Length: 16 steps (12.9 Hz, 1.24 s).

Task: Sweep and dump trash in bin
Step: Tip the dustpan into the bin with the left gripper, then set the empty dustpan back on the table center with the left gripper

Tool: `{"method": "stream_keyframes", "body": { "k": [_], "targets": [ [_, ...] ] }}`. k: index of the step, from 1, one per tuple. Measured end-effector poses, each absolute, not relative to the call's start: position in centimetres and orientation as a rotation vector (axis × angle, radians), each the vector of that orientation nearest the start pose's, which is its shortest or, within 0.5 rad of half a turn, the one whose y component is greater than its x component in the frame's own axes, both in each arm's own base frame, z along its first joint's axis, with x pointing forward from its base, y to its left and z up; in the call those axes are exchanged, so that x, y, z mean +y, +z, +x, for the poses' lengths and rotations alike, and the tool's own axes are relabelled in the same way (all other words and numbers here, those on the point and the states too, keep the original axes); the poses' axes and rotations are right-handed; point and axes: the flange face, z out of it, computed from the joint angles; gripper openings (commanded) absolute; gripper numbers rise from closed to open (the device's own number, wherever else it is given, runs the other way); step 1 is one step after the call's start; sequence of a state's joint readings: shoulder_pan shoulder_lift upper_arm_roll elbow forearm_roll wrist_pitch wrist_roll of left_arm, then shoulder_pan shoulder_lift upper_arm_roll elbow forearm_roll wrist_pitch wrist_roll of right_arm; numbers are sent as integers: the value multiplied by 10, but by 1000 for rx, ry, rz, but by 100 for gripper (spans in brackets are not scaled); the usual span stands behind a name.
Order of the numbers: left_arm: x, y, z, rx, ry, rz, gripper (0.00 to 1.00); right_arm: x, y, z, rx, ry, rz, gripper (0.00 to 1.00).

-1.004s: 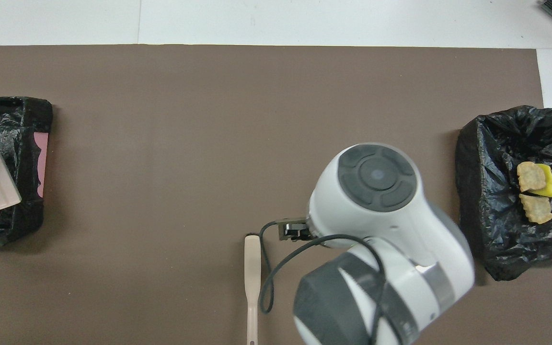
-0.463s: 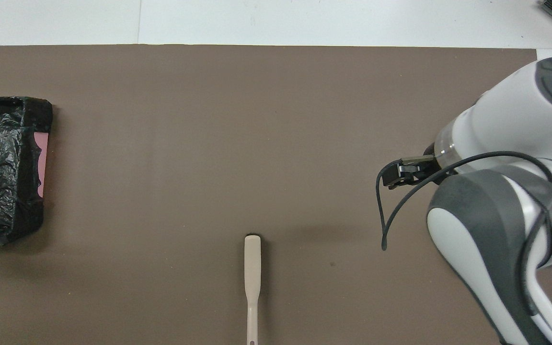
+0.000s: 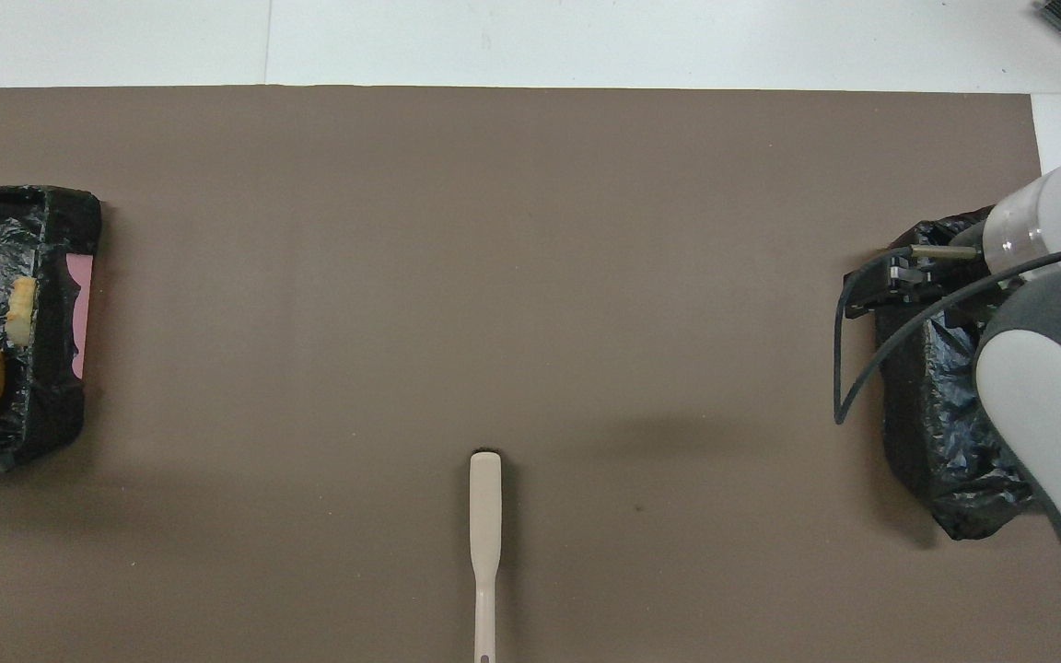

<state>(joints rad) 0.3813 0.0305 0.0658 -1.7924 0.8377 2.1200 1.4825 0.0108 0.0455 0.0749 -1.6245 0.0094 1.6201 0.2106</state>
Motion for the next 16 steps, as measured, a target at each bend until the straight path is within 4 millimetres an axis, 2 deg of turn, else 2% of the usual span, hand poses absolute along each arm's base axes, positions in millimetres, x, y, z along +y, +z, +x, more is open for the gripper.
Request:
{"method": "stream_keyframes", "body": {
  "k": [2,4,6,9,12,13,14,16],
  "targets": [
    [281,591,533,1505,638,-1862,0,38,584,567,145,61,-3131,100],
    [263,598,540,1516,645,-1853,0,20,593,565,72,35,-3133,100],
    [245,593,546,1536,603,-1888,0,7,598,563,40,20,-3134,100],
    [208,577,554,1515,427,-2133,0,-12,606,559,44,-2,-3133,100],
    [171,564,561,1412,219,-2403,0,-11,609,558,29,-11,-3132,100],
    [154,561,565,1362,175,-2468,0,-8,609,558,20,-11,-3132,100],
    [127,556,570,1296,127,-2541,0,-5,609,558,12,-11,-3132,100],
    [57,538,579,1122,60,-2691,0,-4,609,558,9,-11,-3132,100]
  ]
}}
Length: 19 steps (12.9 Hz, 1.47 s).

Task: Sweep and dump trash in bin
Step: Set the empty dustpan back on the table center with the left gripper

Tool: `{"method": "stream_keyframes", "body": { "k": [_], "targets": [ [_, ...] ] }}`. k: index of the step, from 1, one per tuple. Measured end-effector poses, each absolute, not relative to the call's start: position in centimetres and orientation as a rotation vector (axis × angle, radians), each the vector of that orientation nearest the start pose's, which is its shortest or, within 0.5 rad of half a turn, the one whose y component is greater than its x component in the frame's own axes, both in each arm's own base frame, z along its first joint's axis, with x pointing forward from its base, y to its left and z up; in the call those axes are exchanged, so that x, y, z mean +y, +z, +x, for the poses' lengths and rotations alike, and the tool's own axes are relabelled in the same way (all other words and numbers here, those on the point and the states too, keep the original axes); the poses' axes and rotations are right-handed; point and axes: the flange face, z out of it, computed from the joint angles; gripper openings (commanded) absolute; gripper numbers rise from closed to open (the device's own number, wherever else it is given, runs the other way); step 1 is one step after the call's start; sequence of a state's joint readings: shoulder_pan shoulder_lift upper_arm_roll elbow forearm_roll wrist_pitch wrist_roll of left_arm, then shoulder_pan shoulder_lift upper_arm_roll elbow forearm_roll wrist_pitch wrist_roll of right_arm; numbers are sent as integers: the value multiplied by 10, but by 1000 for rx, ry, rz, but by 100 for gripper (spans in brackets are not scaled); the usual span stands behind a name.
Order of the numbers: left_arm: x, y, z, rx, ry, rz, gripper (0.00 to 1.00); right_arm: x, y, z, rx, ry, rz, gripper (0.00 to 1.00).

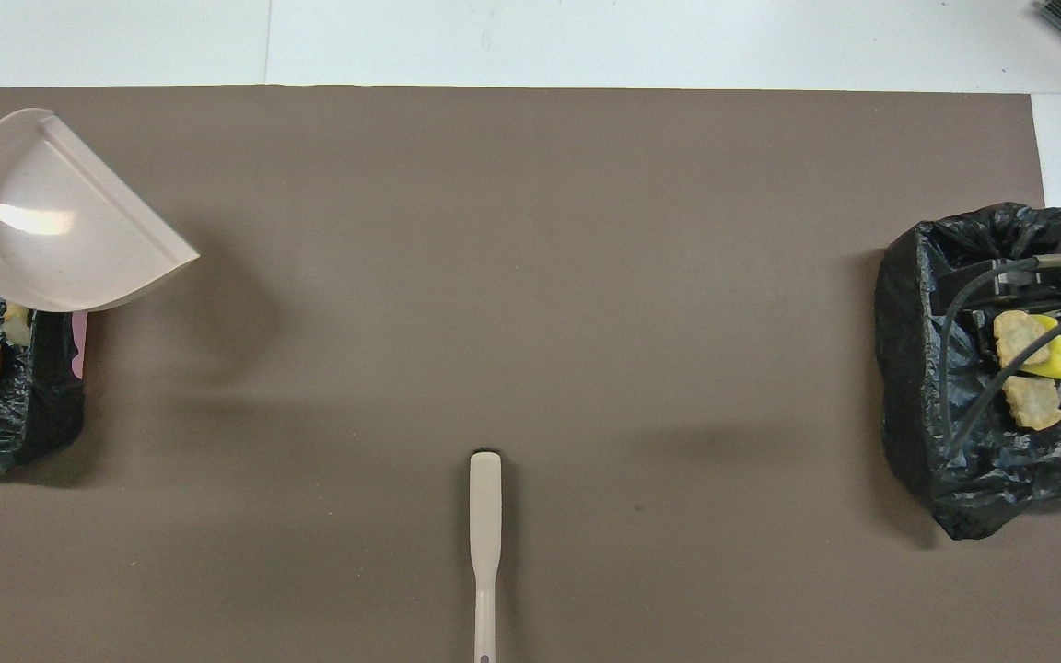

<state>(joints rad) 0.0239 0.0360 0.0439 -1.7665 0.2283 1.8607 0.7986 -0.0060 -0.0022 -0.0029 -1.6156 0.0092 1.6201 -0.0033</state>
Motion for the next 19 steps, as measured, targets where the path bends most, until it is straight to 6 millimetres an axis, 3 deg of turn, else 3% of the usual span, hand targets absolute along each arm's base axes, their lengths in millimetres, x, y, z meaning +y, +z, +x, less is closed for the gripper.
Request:
{"method": "stream_keyframes", "body": {
  "k": [3,6,9,12,14,19],
  "targets": [
    [-42,508,582,830,-5,-2912,0,-4,609,558,10,-11,-3132,100],
    [-118,484,581,616,-30,-3037,0,-4,609,558,10,-11,-3132,100],
    [-202,446,582,413,-57,-3108,0,-4,609,558,10,-11,-3132,100],
    [-268,414,575,321,-48,-3124,0,-4,609,558,10,-11,-3132,100],
    [-294,406,580,268,-76,-3135,0,-4,609,558,10,-11,-3132,100],
    [-317,395,580,217,-89,-3153,0,-4,609,558,10,-11,-3132,100]
  ]
}}
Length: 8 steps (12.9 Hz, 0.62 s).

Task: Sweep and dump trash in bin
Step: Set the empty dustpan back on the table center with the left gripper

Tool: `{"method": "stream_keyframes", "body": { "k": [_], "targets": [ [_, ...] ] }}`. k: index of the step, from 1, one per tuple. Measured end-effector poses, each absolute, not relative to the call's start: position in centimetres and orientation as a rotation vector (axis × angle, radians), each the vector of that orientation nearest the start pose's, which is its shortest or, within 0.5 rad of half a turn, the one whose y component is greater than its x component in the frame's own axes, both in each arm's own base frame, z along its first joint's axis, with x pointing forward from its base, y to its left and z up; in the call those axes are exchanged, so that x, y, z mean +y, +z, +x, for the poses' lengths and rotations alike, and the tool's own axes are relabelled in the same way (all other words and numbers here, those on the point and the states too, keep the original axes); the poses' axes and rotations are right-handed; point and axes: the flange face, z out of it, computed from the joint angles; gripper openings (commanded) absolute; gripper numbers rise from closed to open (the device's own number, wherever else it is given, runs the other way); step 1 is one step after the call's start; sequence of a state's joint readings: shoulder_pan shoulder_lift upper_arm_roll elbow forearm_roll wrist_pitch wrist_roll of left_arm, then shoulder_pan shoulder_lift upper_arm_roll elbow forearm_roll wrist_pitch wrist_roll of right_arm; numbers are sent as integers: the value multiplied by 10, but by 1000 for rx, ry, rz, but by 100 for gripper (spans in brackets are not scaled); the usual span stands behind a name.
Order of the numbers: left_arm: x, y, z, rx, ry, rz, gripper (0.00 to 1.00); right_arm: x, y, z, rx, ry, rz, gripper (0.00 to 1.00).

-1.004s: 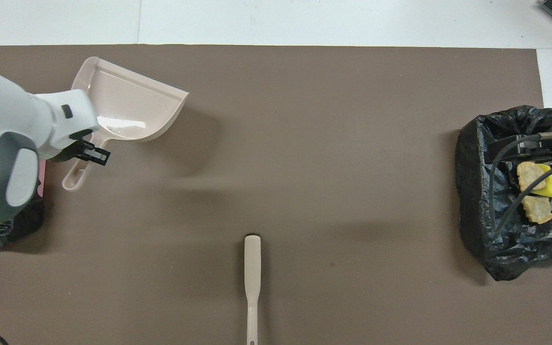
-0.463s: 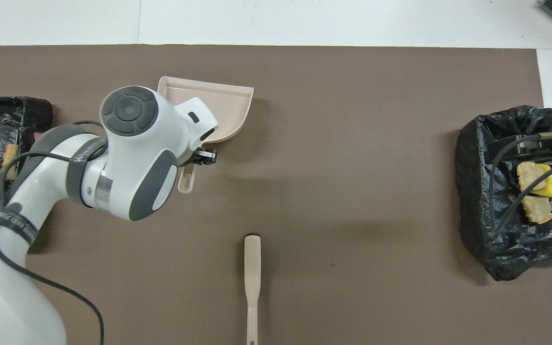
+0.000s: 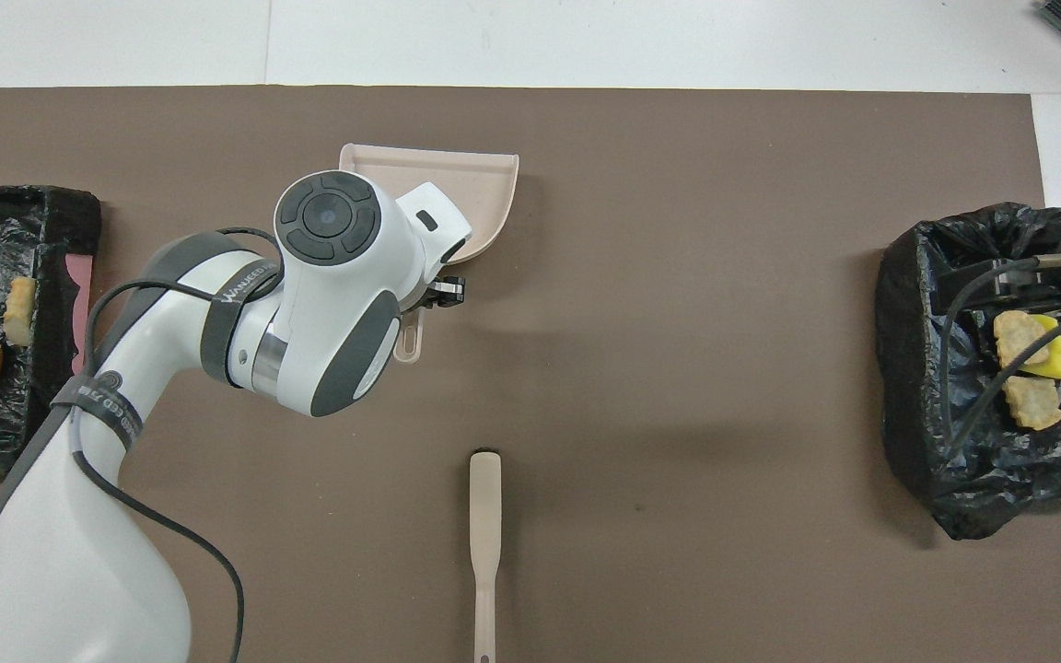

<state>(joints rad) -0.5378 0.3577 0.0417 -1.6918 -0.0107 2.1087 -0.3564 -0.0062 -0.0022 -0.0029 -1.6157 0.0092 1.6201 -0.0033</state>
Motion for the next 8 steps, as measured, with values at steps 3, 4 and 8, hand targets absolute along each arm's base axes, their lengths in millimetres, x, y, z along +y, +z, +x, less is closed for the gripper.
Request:
{"method": "stream_keyframes", "body": {
  "k": [3,4,8],
  "targets": [
    [-319,394,583,194,-105,-3182,0,-4,609,558,10,-11,-3132,100],
    [-320,396,584,187,-122,-3196,0,-4,609,558,10,-11,-3132,100],
    [-333,394,578,208,-127,-3212,0,-4,609,558,10,-11,-3132,100]
  ]
}}
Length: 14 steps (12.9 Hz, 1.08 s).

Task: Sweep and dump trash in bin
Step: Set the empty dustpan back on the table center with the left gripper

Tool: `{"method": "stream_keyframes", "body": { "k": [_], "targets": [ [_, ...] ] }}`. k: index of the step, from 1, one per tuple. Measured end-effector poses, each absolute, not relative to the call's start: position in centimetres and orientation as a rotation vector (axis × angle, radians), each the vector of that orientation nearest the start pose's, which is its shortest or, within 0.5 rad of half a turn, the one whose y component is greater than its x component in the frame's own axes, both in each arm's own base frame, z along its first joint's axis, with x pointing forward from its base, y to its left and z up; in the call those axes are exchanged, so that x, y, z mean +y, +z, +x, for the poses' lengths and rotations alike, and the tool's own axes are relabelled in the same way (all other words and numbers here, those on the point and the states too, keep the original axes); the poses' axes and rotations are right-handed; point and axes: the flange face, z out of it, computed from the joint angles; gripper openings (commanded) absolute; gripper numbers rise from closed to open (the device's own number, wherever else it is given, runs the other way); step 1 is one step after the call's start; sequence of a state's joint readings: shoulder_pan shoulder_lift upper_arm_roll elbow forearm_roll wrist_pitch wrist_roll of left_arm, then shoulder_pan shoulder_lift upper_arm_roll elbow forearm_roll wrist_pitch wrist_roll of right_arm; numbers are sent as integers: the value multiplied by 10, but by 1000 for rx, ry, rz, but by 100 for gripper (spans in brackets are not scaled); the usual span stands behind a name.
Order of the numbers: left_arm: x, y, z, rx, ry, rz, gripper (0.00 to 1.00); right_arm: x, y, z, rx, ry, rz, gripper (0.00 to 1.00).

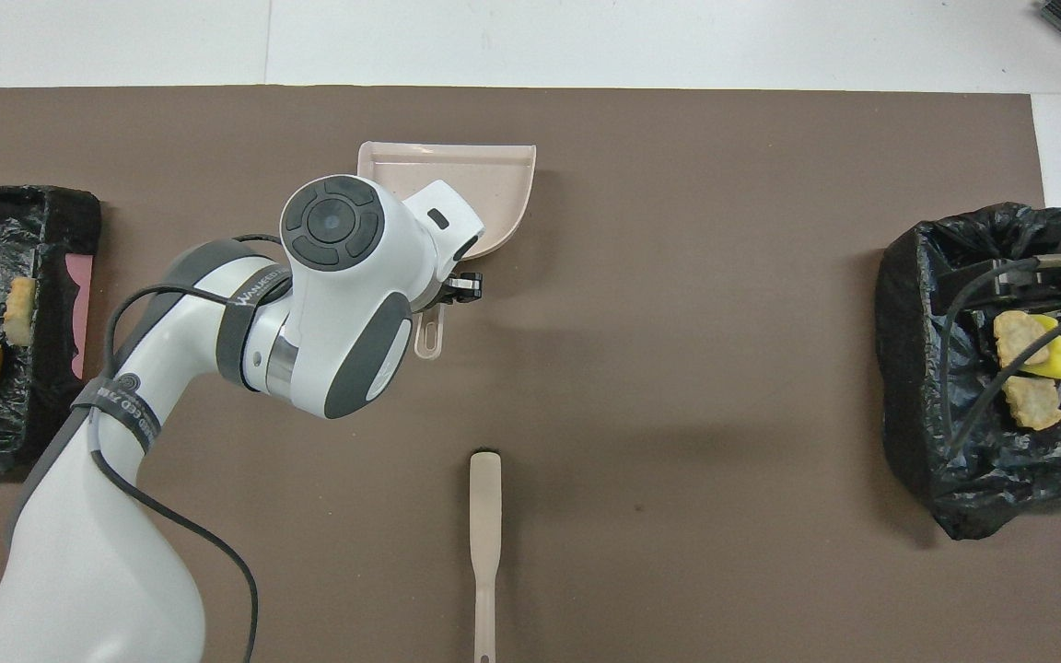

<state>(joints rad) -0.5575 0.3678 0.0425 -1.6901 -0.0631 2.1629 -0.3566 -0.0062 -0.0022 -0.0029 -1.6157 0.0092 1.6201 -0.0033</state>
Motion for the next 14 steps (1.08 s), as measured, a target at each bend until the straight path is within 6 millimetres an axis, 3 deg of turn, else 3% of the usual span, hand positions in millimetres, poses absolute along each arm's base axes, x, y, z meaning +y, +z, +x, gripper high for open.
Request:
{"method": "stream_keyframes", "body": {
  "k": [4,10,11,13,14],
  "targets": [
    [-353,373,569,255,-85,-3198,0,-4,609,558,10,-11,-3132,100],
    [-348,354,564,246,-34,-3182,4,-4,609,558,10,-11,-3132,100],
    [-347,352,564,232,-29,-3181,12,-4,609,558,10,-11,-3132,100],
    [-346,352,564,209,-30,-3182,67,-4,609,558,10,-11,-3132,100],
    [-345,352,565,202,-35,-3183,90,-4,609,558,10,-11,-3132,100]
  ]
}}
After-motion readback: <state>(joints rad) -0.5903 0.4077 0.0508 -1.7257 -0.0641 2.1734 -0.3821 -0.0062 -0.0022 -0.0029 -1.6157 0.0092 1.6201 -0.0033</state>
